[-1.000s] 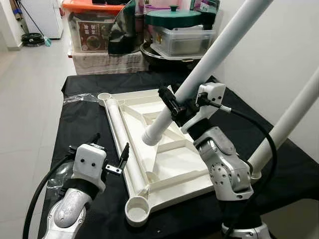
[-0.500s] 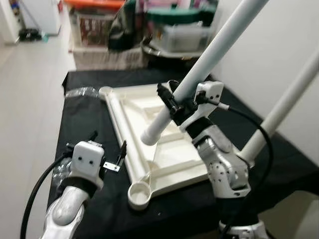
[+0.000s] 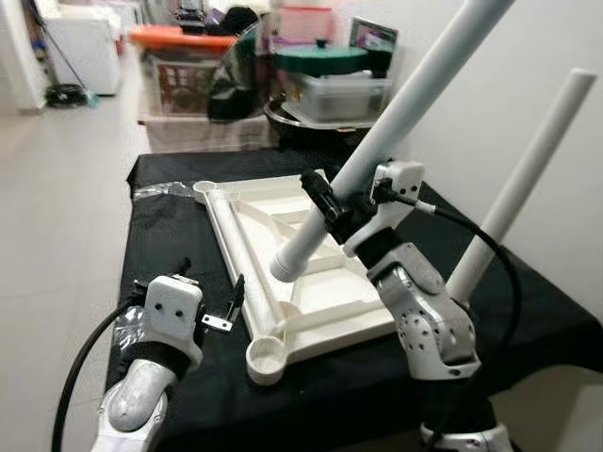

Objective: Building children table

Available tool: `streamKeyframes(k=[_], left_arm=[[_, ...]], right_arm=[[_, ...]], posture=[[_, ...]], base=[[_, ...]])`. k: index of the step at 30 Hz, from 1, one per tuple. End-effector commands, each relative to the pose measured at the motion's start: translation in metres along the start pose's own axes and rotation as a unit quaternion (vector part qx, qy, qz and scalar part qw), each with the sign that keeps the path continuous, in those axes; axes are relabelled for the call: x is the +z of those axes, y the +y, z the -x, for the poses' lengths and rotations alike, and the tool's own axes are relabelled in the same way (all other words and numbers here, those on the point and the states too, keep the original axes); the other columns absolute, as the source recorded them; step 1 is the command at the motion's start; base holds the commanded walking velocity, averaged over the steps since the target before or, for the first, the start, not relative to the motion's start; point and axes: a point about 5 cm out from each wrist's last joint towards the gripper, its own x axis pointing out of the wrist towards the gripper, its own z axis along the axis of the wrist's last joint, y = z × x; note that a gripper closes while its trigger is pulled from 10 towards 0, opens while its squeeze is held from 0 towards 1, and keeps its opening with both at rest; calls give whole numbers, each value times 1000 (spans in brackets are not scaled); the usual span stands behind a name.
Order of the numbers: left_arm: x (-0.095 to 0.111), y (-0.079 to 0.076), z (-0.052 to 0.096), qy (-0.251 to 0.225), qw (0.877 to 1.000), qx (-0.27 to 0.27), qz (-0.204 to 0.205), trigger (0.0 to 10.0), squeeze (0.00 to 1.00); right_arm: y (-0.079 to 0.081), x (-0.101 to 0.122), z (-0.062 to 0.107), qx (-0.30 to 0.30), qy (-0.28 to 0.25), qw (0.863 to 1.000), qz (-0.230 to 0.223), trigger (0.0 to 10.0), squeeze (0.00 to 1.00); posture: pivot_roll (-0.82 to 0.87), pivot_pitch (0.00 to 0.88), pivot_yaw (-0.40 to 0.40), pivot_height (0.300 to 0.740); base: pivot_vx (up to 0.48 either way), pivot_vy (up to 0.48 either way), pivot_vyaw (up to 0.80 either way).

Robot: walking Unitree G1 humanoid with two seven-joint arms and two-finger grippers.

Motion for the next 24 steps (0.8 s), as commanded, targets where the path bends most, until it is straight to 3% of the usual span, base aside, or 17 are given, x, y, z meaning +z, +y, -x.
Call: streamKeyframes(k=[1,20,24], left_arm=[[-5,-1,3,10,1000,-2,5,10000,0],[-11,2,4,22,1000,-2,-3,10000,0],[-19,6,8,37,999,-4,-5,10000,0]], right_arm=[[0,-1,-1,1,3,1000,-6,10000,0],[2,-2,-1,14,4,1000,-13,10000,0],[2,-2,5,107,39,993,9,10000,0]], posture=[[84,0,-101,740],[90,0,-88,740],[85,0,-80,740]], base=[[0,0,0],[0,0,0],[0,0,0]])
